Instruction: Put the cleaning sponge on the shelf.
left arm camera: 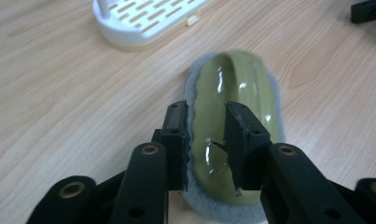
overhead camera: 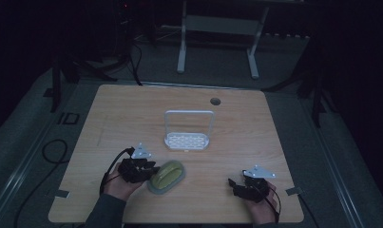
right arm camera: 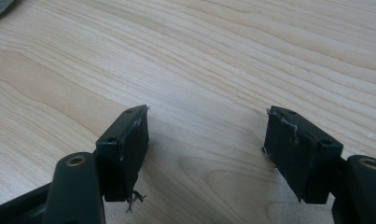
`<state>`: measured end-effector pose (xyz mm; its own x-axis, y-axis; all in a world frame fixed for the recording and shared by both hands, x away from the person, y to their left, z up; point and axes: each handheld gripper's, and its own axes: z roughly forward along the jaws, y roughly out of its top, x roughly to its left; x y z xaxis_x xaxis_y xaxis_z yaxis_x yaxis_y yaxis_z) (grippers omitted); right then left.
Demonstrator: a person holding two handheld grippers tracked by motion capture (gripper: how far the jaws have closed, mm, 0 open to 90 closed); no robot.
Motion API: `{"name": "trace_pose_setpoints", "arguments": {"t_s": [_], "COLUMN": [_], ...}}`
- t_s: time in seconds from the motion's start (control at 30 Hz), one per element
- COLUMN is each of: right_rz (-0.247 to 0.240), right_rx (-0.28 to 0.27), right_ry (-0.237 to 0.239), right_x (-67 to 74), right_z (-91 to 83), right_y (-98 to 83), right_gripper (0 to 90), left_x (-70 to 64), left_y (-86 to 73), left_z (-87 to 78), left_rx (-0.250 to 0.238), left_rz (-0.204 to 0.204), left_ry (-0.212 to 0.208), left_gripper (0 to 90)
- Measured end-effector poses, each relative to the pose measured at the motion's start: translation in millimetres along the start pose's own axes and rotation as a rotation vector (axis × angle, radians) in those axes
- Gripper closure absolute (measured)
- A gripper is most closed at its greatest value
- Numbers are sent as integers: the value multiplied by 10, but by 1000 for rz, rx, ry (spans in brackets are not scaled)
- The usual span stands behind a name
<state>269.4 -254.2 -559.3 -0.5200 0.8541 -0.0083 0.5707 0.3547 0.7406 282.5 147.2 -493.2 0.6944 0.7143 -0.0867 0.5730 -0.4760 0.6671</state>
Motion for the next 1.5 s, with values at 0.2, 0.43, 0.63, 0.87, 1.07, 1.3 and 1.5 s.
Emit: {"name": "trace_pose_setpoints", "arguments": {"t_s": [0.2, 0.43, 0.63, 0.87, 1.07, 1.3, 1.5], "right_rz": [0, 0, 0, 2, 2, 1, 1], "right_rx": [0, 0, 0, -1, -1, -1, 0], "right_ry": [0, 0, 0, 0, 0, 0, 0], "right_x": [0, 0, 0, 1, 1, 1, 0], "right_z": [0, 0, 0, 0, 1, 1, 0], "right_y": [0, 0, 0, 0, 0, 0, 0], "right_gripper": [300, 300, 300, 300, 300, 300, 300], "left_x": [-48, -121, -165, -199, -207, -220, -233], "left_y": [139, 237, 273, 308, 330, 347, 380], "left_z": [4, 47, 84, 122, 150, 199, 233], "left_rx": [11, 38, 54, 87, 119, 157, 190], "left_rz": [24, 53, 60, 90, 97, 109, 116], "left_ry": [-8, -19, -25, -22, -19, -21, -26], "left_gripper": [661, 645, 630, 603, 589, 583, 594]}}
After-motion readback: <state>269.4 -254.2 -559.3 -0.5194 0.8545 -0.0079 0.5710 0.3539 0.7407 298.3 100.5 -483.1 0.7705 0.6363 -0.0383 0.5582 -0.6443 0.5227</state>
